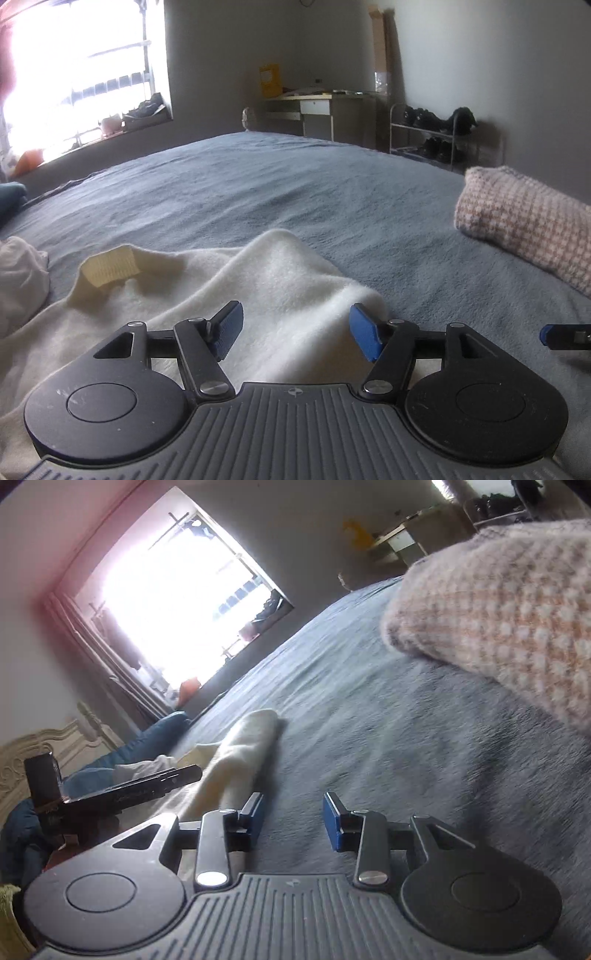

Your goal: Fold clothes

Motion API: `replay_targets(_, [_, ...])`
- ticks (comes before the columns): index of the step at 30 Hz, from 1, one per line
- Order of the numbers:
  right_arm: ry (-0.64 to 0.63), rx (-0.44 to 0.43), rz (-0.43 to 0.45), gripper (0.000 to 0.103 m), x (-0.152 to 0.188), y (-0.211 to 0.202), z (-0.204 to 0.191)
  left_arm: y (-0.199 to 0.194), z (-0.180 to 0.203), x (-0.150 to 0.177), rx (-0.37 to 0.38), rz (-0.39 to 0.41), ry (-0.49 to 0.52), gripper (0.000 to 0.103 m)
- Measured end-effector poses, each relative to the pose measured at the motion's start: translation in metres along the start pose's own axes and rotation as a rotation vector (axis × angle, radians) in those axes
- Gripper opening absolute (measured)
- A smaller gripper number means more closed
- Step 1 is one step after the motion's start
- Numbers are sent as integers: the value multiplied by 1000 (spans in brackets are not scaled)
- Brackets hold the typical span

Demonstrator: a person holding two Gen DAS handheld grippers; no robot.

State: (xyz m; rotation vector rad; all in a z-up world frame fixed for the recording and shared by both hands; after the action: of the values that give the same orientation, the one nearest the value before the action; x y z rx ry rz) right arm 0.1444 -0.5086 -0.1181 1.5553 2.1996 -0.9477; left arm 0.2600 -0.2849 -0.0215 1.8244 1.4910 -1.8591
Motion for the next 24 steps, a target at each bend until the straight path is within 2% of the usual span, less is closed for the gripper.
replay_targets(3, [-152, -71, -54, 33, 22, 7, -50, -37, -5, 19, -18, -50, -22, 65])
replay_targets(6, [-237, -112, -177, 23, 50, 34, -80, -74, -13, 49, -34, -108, -31, 65])
replay_targets(8, [-281, -5, -218, 15, 61, 45, -67, -97, -21, 71, -39, -119, -45, 65])
replay_targets(9, [-301, 59, -230, 1, 64, 47, -56, -109, -26, 83, -44, -118, -53, 65])
replay_targets(10, [-298, 100, -232, 0, 63, 47, -48, -118, -34, 95, -61, -112, -54, 66])
replay_targets(12, [-246, 127, -199, 0, 52, 30, -49, -131, -48, 118, -92, -102, -59, 67])
replay_targets(13, [-256, 144, -177, 4, 48, 23, -56, -133, -56, 127, -98, -98, -73, 67])
replay_targets(16, [-388, 157, -157, 4, 49, 33, -99, -130, -85, 148, -114, -94, -162, 67])
replay_targets(19, [-479, 172, -159, 4, 54, 68, -130, -126, -112, 159, -152, -61, -224, 67])
replay_targets(22, [-550, 271, -157, 3, 53, 128, -122, -118, -128, 180, -173, -65, -276, 67])
replay_targets(23, [-548, 328, -147, 0, 48, 141, -107, -117, -131, 189, -152, -61, -311, 67])
replay_targets(24, [-488, 354, -139, 0, 41, 149, -87, -118, -133, 195, -128, -33, -347, 67])
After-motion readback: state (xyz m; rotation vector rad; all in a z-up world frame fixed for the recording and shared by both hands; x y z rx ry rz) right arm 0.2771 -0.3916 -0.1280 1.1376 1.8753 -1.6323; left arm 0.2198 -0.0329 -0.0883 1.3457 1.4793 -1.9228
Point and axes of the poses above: each gripper's, at about its wrist camera, not at the fingertips, and y roughly the way its jaws point, z to its right, x to its underside, the point moved 7 cm from there along y, roughly the way its jaws point, and after that the axes turned 11 degrees about y, right-handed, at the moved point
